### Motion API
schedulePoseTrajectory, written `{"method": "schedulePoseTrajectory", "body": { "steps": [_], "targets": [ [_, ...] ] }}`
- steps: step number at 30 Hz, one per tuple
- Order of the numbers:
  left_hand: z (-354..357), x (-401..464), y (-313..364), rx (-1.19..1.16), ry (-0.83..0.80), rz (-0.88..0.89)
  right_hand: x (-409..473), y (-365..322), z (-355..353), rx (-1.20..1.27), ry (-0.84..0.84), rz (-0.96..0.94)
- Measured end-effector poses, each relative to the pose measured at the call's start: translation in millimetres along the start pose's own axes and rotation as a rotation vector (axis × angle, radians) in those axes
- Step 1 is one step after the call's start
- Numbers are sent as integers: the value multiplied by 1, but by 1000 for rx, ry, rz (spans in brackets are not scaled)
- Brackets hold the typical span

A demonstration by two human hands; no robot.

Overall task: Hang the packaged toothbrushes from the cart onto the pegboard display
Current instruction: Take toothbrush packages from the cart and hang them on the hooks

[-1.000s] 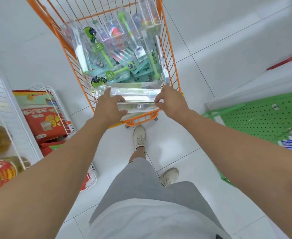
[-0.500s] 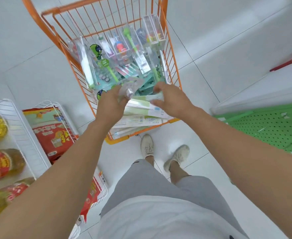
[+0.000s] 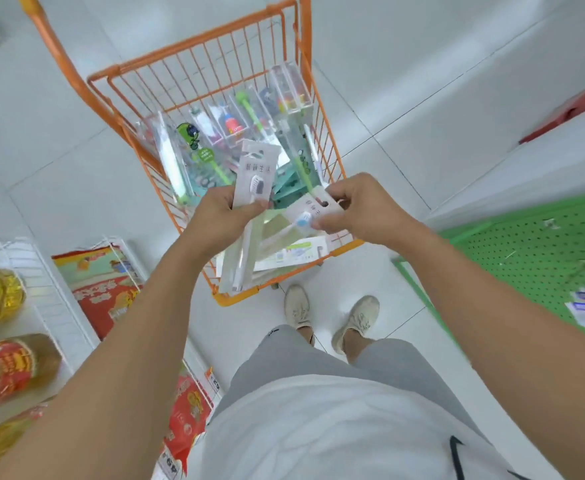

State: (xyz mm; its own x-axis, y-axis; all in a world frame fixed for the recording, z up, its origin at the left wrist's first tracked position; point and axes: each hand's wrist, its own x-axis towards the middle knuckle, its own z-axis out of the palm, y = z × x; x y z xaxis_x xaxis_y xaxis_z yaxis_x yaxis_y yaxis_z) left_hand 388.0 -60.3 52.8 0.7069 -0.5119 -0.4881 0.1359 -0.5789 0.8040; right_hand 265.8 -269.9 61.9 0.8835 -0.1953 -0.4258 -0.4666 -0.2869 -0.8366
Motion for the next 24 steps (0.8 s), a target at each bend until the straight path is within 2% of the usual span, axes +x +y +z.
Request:
{"method": "schedulePoseTrajectory", "body": {
  "steps": [2, 5, 8, 11, 15, 18, 20, 24],
  "targets": [
    [21, 3, 29, -24, -125, 13, -33, -3, -26, 272, 59, 58],
    [72, 3, 71, -84, -279, 54, -77, 12, -61, 487, 308, 109],
    [138, -3, 104, -71, -423, 144, -122, 38, -84, 573, 617, 134],
    [205, -12, 124, 37, -523, 242, -159, 77, -98, 571, 848, 178],
    [272, -24, 131, 151, -571, 215, -208, 127, -111, 639, 952, 237],
    [307, -30, 127, 293, -541, 266, -237, 155, -114, 684, 1039, 278],
    [323, -36, 132, 307, -536, 270, -249, 172, -122, 721, 1124, 266],
    [351, -45, 149, 326, -581, 284, -255, 198, -154, 730, 1190, 219]
  ]
}}
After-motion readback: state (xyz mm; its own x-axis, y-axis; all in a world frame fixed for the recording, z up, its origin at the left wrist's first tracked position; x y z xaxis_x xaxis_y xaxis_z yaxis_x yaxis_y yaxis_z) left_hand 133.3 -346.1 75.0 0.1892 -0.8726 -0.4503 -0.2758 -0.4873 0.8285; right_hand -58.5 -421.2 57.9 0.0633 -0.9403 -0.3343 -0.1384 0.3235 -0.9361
